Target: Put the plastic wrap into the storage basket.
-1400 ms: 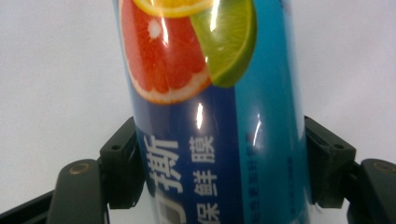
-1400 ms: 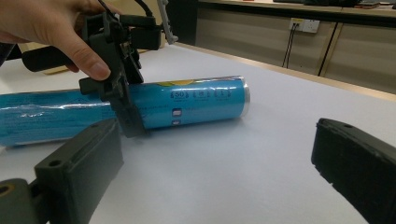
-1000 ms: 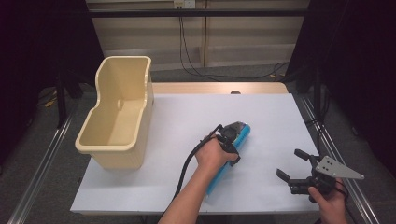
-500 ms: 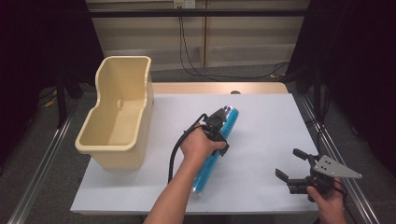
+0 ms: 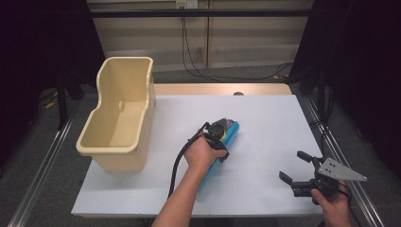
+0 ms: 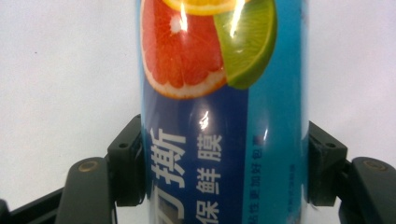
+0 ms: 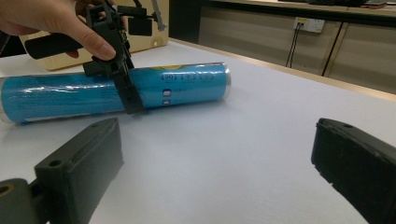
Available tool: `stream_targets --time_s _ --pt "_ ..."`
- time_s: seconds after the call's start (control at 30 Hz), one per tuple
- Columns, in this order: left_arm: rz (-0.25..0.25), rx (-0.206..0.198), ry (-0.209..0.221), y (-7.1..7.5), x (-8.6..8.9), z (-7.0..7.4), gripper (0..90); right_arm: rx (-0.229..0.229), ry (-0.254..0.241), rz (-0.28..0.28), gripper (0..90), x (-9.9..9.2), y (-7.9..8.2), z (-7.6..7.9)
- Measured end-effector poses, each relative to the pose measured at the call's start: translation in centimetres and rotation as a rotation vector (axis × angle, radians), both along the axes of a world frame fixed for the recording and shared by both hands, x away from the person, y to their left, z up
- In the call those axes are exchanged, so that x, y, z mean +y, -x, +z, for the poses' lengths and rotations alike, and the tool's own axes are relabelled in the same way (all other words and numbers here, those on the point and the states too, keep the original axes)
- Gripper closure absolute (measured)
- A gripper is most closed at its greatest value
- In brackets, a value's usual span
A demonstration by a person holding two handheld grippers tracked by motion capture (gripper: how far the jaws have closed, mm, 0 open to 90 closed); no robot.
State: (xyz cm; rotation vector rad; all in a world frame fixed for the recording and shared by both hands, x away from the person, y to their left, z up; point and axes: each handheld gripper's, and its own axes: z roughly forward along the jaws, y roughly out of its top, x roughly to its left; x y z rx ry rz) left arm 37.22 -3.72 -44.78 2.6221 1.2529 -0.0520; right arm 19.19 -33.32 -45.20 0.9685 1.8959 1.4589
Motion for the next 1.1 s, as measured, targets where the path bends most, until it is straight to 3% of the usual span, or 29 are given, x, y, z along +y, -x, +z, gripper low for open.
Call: stream_targets --time_s 0.27,0.4,0.53,0.7,0.87,1.1 --pt "-0.03 -0.046 0.018 0.6 0.3 -0.1 30.3 0.0 0.007 0.009 1.6 0.2 0.1 0.0" --pt "-0.097 -0.043 -0.046 1.1 0.0 -0.2 28.2 0.002 0.012 0.008 1.7 0.1 0.0 0.0" --pt "-0.099 -0.044 -0.058 1.3 -0.1 -0.4 28.2 0.004 0.008 0.005 1.7 0.1 0.0 0.0" --pt "-0.061 -0.038 -0.063 1.3 -0.1 -0.3 30.5 -0.002 0.015 0.007 1.8 0.3 0.1 0.0" --pt "-0.031 0.031 -0.102 0.8 -0.1 0.2 31.5 0.003 0.016 0.009 1.8 0.2 0.0 -0.1" --pt "0.005 0.046 -0.032 0.2 1.6 2.6 32.2 0.006 0.011 0.006 1.7 0.0 -0.1 -0.1"
